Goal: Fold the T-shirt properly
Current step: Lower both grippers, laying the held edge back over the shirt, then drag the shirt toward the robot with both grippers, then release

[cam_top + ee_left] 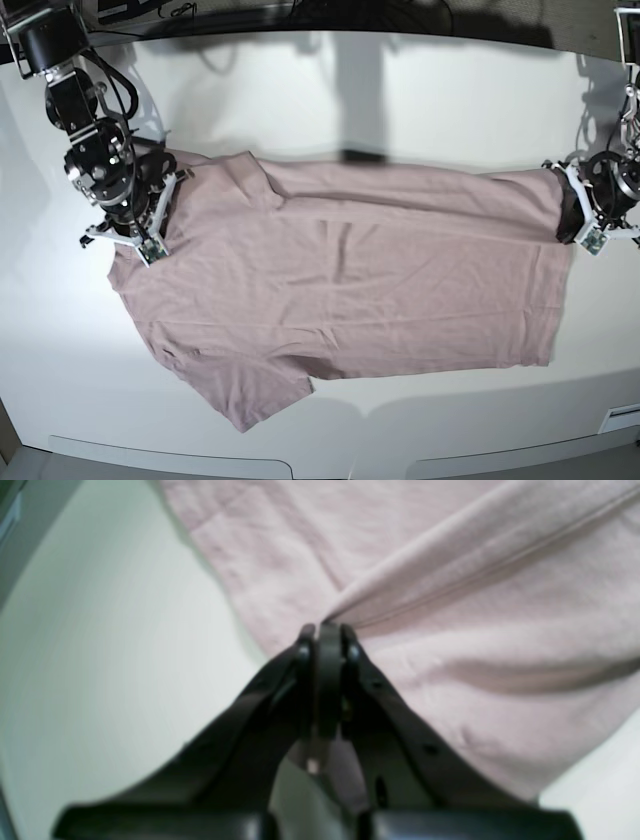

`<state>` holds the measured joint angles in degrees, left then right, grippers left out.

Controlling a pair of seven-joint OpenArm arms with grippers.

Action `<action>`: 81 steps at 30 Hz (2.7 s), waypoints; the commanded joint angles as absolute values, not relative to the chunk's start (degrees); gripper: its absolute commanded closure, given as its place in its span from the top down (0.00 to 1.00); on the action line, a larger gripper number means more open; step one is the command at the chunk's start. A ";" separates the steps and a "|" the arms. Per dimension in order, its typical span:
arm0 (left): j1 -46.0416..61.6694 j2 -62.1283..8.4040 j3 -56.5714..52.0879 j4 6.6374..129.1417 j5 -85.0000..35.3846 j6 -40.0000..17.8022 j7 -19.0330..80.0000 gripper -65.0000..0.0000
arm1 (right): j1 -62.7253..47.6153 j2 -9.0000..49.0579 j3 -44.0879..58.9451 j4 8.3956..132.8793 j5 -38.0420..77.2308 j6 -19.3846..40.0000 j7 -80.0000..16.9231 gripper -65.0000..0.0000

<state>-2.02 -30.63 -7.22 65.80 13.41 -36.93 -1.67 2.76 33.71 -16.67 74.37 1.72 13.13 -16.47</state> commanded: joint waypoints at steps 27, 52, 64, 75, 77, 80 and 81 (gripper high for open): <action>-4.91 -33.67 -7.77 63.33 10.26 -35.79 3.03 0.43 | 10.83 32.88 -16.14 70.87 0.30 14.59 -15.44 0.45; -2.07 -29.69 -7.77 63.53 -29.47 -36.40 16.27 0.00 | 10.28 27.24 -8.99 81.95 19.94 15.64 -35.24 0.00; 2.98 -26.20 -7.77 63.31 -22.46 -29.54 10.39 0.00 | 0.91 26.22 -8.01 80.93 16.43 15.38 -30.81 0.00; 12.05 -24.47 -7.79 63.31 -14.37 -28.64 4.89 0.00 | -10.76 28.49 -4.80 80.99 16.45 15.44 -23.83 0.00; 13.76 -24.49 -7.81 63.33 -14.28 -28.67 4.54 0.00 | -12.67 29.32 -4.38 81.01 16.49 15.44 -23.35 0.00; 16.03 -24.47 -7.84 63.37 -13.17 -28.67 4.32 0.00 | -15.55 30.20 -3.36 81.17 16.45 15.46 -22.68 0.00; 16.64 -24.47 -7.81 63.37 -12.78 -28.67 4.21 0.00 | -16.60 30.35 -2.83 81.43 16.43 15.49 -22.22 0.00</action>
<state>14.79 -23.99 -7.99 64.31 -16.51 -29.87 -3.84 -15.59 29.28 -3.05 81.87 17.76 16.43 -17.65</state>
